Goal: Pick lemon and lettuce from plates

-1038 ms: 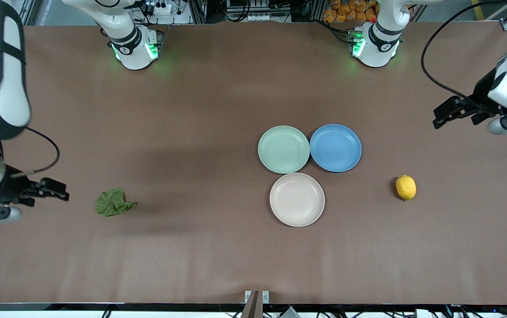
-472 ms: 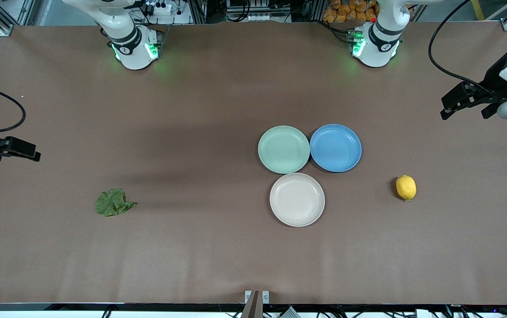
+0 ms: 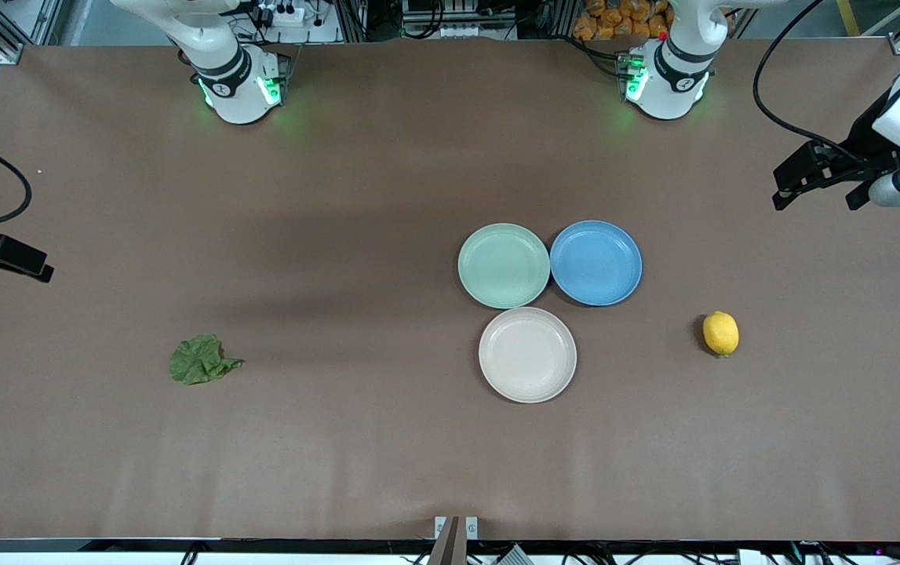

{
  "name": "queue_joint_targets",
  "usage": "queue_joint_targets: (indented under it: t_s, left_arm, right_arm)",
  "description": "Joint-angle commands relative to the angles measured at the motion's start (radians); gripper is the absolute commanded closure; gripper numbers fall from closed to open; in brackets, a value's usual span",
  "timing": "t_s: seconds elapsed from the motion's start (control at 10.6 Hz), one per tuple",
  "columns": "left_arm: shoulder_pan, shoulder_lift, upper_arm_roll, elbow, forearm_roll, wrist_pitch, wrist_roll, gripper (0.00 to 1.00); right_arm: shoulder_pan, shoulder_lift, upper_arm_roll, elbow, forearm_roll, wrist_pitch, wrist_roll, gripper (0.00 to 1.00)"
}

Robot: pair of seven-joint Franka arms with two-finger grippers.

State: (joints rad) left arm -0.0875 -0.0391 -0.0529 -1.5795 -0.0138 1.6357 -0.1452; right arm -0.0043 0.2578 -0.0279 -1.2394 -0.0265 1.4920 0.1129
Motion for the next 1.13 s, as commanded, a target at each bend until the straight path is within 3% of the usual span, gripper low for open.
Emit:
queue_joint_targets:
  t_s: [0.0,0.09,0.38,1.04]
  left_arm:
    - [0.002,0.004,0.004,0.01,-0.008,-0.019,0.007,0.0]
    - [0.0,0.004,0.004,0.01,-0.015,-0.019,0.006,0.0]
    - [-0.005,0.007,0.004,0.01,-0.005,-0.019,0.015,0.0]
    - [-0.005,0.005,-0.007,0.01,0.017,-0.033,0.075,0.0]
  right_arm:
    - [-0.01,-0.144,0.005,-0.217,-0.015,0.096,0.022,0.0]
    - [-0.008,-0.202,-0.012,-0.315,-0.013,0.17,0.011,0.0]
    - [0.045,-0.213,-0.125,-0.331,0.085,0.174,-0.059,0.0]
    - [0.029,-0.213,-0.073,-0.338,0.051,0.183,-0.061,0.0]
